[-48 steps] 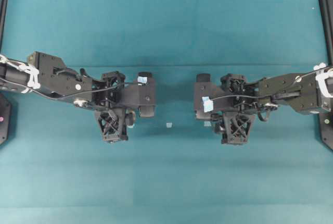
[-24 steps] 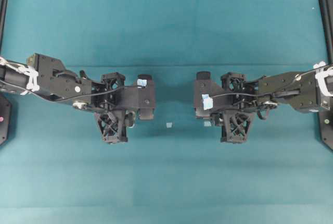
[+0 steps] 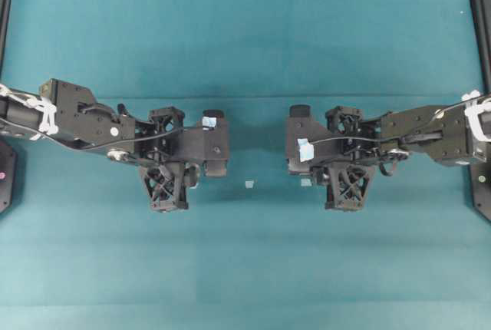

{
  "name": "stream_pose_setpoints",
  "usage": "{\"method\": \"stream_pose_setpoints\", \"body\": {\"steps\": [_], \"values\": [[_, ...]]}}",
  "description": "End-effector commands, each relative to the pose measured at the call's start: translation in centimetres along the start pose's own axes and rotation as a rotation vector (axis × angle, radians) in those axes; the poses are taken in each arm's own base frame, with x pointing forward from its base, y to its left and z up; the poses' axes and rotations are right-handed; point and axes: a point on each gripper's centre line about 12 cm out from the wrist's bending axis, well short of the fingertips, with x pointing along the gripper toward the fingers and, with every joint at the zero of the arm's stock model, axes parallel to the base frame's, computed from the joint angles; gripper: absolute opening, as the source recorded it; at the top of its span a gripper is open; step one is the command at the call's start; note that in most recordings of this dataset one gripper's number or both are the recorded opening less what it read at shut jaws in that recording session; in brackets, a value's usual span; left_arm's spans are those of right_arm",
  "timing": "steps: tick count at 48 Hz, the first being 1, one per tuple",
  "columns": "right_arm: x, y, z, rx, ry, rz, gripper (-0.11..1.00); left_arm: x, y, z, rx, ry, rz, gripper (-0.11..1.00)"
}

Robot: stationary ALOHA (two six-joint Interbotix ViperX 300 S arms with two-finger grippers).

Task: Insert the washer onto the shaft with both hands.
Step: 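Close left gripper on washer and right gripper on shaft hex collar, then lift washer and shaft, rotating them to face each other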

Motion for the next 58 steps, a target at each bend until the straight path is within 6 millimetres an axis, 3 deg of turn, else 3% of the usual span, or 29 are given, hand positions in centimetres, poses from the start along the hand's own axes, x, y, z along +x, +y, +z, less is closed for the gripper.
{"method": "stream_pose_setpoints", "body": {"steps": [1, 18, 36, 44, 58], "values": [[-0.1, -0.5, 0.1, -0.001, -0.005, -0.007, 0.00, -0.3, -0.3, 0.4, 0.010, -0.012, -0.002, 0.35], [-0.3, -0.4, 0.4, -0.004, -0.023, -0.006, 0.00, -0.9, -0.2, 0.6, 0.007, -0.028, -0.002, 0.35], [-3.4, -0.3, 1.9, 0.001, -0.163, -0.006, 0.00, -4.2, -0.2, 1.6, -0.002, -0.199, -0.004, 0.35], [-3.9, 0.4, 1.8, 0.004, -0.198, 0.008, 0.00, -5.0, -0.3, 1.5, -0.009, -0.311, -0.009, 0.35], [-4.4, 1.9, 1.1, 0.016, -0.338, 0.039, 0.00, -5.3, -0.7, 1.2, 0.003, -0.362, -0.018, 0.35]]}}
